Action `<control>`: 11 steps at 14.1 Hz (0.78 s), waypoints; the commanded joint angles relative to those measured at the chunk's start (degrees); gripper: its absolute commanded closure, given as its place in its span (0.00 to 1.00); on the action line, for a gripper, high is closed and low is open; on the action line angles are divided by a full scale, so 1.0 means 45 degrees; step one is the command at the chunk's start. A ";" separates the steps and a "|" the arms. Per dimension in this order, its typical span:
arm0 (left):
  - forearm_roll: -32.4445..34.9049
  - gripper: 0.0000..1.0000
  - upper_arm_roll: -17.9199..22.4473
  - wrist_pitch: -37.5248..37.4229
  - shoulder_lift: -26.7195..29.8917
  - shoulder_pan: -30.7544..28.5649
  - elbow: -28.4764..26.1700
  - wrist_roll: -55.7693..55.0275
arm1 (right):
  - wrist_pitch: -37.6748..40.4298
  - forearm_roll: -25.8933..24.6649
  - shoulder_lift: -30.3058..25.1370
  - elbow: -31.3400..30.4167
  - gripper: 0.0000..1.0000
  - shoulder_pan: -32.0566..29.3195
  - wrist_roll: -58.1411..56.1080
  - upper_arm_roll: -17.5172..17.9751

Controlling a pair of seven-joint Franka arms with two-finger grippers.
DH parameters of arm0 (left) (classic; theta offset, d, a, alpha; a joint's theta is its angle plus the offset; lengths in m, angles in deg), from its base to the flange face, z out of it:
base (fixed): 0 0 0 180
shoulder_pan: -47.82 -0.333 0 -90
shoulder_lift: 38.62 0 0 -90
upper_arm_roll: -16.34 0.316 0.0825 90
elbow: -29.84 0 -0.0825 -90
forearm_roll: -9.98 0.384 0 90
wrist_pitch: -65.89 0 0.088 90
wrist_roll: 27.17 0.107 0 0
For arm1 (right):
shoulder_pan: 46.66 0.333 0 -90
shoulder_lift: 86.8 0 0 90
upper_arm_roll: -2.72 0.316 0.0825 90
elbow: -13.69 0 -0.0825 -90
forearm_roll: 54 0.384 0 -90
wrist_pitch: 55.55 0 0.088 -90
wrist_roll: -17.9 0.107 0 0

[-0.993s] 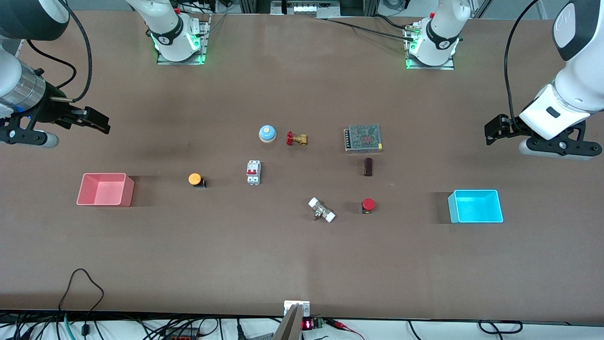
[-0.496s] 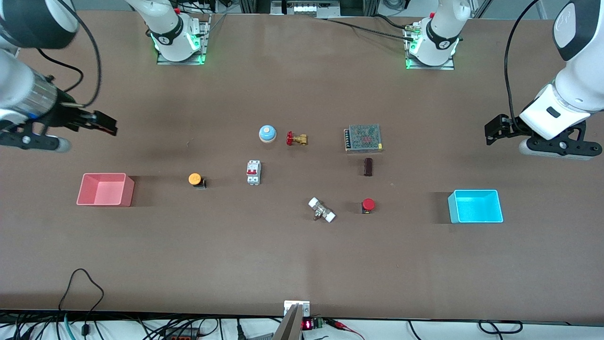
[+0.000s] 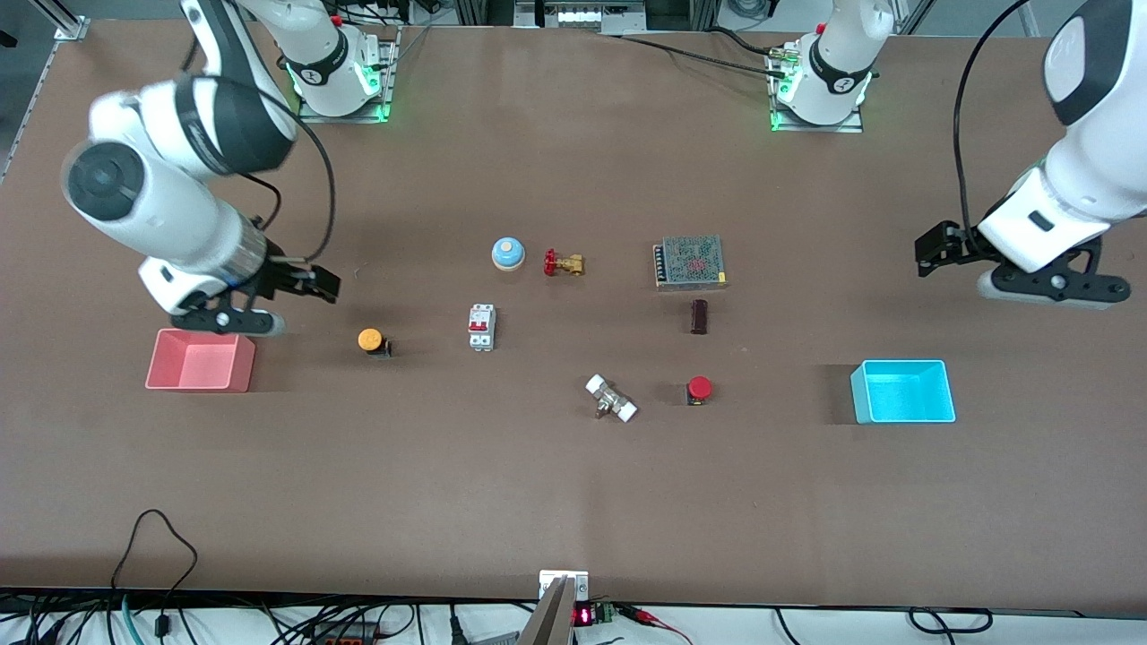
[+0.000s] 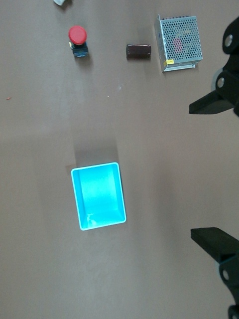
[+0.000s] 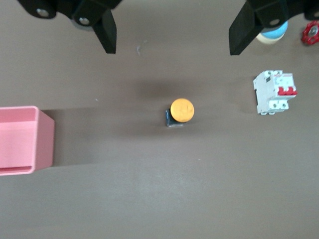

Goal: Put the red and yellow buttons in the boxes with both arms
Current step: 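Move the right gripper toward the yellow button while the left gripper starts reaching, then grasp the yellow button with the right gripper while the left gripper grasps the red button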

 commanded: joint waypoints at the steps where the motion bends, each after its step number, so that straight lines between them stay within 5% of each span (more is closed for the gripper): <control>1: -0.0228 0.00 -0.0290 -0.0111 -0.1174 0.0460 0.0668 0.0047 | -0.0911 -0.0017 0.0557 -0.0233 0.00 -0.0099 0.0187 0.0077; 5: -0.0774 0.00 -0.0330 0.0026 -0.4332 0.1904 0.3358 -0.2331 | -0.3624 -0.0114 0.1300 -0.1657 0.00 -0.0060 0.0167 0.0273; 8: -0.0814 0.00 -0.0330 0.0278 -0.6833 0.2843 0.5821 -0.3934 | -0.4017 -0.0232 0.1847 -0.1620 0.00 0.0018 0.0167 0.0292; 11: -0.0795 0.00 -0.0311 0.2556 -0.8106 0.3216 0.5867 -0.4737 | -0.4214 -0.0891 0.2452 -0.1483 0.00 0.0232 0.0186 0.0292</control>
